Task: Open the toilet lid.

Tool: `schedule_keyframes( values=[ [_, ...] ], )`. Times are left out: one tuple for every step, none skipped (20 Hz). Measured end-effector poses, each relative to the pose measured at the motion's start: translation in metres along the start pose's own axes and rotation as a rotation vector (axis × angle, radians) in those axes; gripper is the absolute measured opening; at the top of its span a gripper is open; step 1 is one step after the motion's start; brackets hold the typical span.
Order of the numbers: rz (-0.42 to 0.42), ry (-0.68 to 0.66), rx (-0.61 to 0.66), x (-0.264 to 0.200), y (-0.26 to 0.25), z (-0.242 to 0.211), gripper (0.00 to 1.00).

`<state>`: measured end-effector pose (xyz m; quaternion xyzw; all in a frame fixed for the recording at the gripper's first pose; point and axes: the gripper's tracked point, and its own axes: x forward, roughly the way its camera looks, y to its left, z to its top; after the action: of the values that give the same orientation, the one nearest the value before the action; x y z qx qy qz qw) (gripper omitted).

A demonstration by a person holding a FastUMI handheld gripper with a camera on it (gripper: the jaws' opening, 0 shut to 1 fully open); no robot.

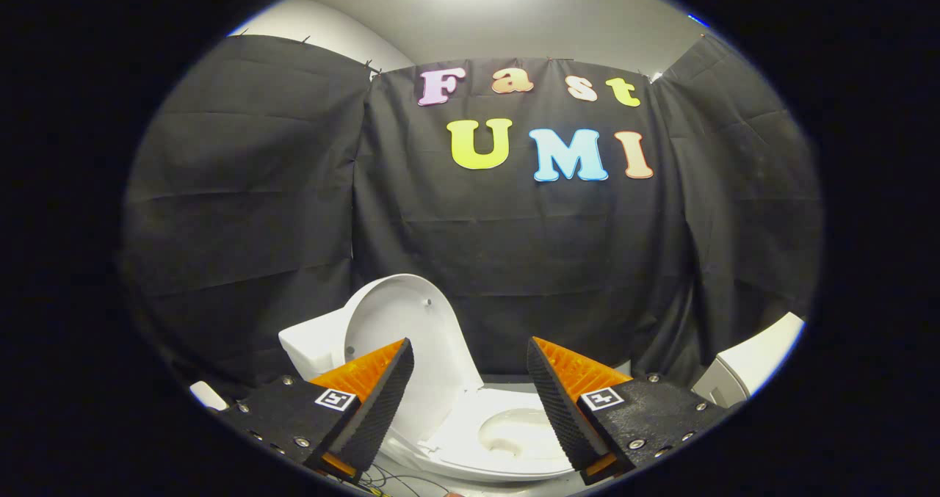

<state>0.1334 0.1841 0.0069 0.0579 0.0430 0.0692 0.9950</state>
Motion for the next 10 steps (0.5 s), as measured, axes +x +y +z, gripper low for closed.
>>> schedule_keyframes(
  values=[
    [-0.010, -0.007, -0.010, 0.001, -0.013, 0.007, 0.95],
    [-0.021, -0.014, -0.018, 0.002, -0.026, 0.014, 0.95],
    [-0.028, -0.018, -0.019, 0.003, -0.038, 0.019, 0.95],
    [-0.027, -0.025, -0.018, 0.001, -0.046, 0.024, 0.95],
    [-0.015, -0.033, -0.013, -0.001, -0.053, 0.031, 0.95],
    [0.006, -0.042, -0.011, -0.003, -0.059, 0.036, 0.95],
    [0.017, -0.050, -0.014, -0.005, -0.068, 0.042, 0.95],
    [0.011, -0.064, -0.022, -0.011, -0.082, 0.049, 0.95],
    [-0.004, -0.080, -0.035, -0.016, -0.098, 0.057, 0.95],
    [-0.029, -0.104, -0.041, -0.020, -0.116, 0.067, 0.95]
  ],
)
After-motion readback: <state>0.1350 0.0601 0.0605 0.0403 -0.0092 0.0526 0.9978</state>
